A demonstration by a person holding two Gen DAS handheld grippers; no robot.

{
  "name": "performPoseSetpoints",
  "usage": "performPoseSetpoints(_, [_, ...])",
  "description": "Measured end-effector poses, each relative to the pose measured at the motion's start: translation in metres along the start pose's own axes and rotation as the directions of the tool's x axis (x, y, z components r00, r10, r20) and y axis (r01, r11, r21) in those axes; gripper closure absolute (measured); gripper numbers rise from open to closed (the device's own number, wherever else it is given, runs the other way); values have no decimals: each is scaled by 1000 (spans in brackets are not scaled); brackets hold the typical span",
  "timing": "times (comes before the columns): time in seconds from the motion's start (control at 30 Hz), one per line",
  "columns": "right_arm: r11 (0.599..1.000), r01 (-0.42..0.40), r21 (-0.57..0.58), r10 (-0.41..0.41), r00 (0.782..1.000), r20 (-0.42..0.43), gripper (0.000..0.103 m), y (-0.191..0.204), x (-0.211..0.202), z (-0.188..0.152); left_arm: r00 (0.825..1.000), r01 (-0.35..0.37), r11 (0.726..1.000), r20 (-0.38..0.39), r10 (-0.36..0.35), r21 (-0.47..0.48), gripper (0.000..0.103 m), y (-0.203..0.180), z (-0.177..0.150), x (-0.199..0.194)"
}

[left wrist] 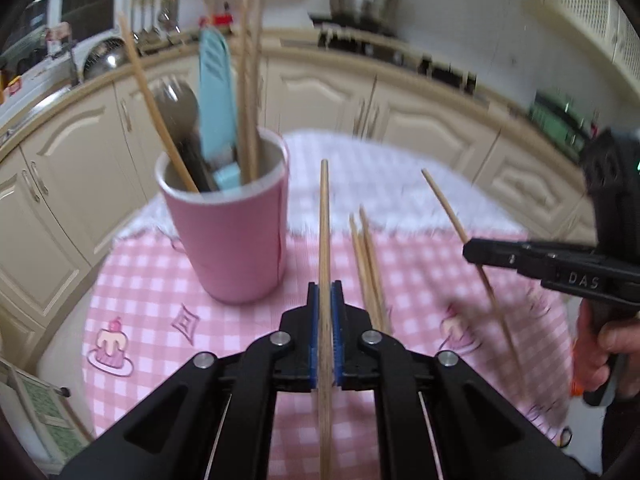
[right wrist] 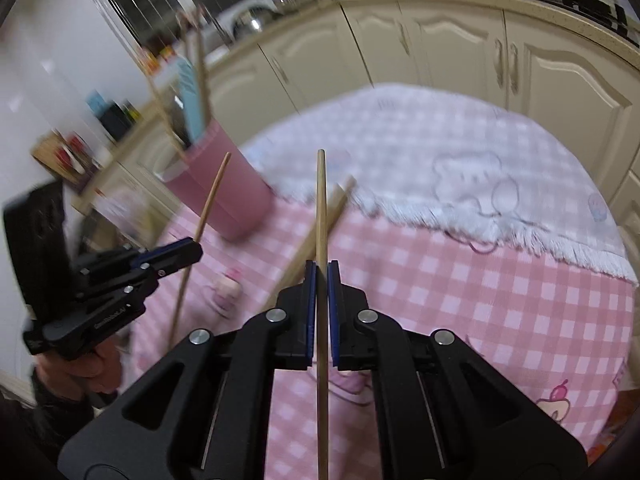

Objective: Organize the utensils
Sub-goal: 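Lift both chopsticks over the pink cup and open both grippers to drop them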

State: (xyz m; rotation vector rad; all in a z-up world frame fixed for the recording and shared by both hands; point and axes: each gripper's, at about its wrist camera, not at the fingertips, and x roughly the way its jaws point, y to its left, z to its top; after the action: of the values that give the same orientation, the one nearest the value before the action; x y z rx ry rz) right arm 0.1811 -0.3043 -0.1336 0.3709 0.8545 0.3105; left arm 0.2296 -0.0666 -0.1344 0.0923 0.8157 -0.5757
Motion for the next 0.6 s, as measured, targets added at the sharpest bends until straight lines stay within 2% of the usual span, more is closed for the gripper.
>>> performPoseSetpoints(0.17, [998, -69, -5, 69, 988, 138, 97, 16, -25, 15, 986, 17, 999, 165, -12, -28, 98, 0, 11, -37])
performPoseSetpoints(0.27, [996, -87, -12, 87, 972, 220, 97, 24, -38, 29, 965, 14, 999, 264, 0, -52, 98, -1, 21, -60])
performPoseSetpoints(0.4, [994, -101, -47, 111, 944, 310, 97, 43, -47, 48, 939, -1, 997, 344, 28, -79, 98, 3, 36, -80])
performPoseSetpoints(0.6, [984, -125, -126, 164, 913, 375, 97, 77, -50, 80, 894, -42, 993, 441, 86, -108, 98, 16, 63, -107])
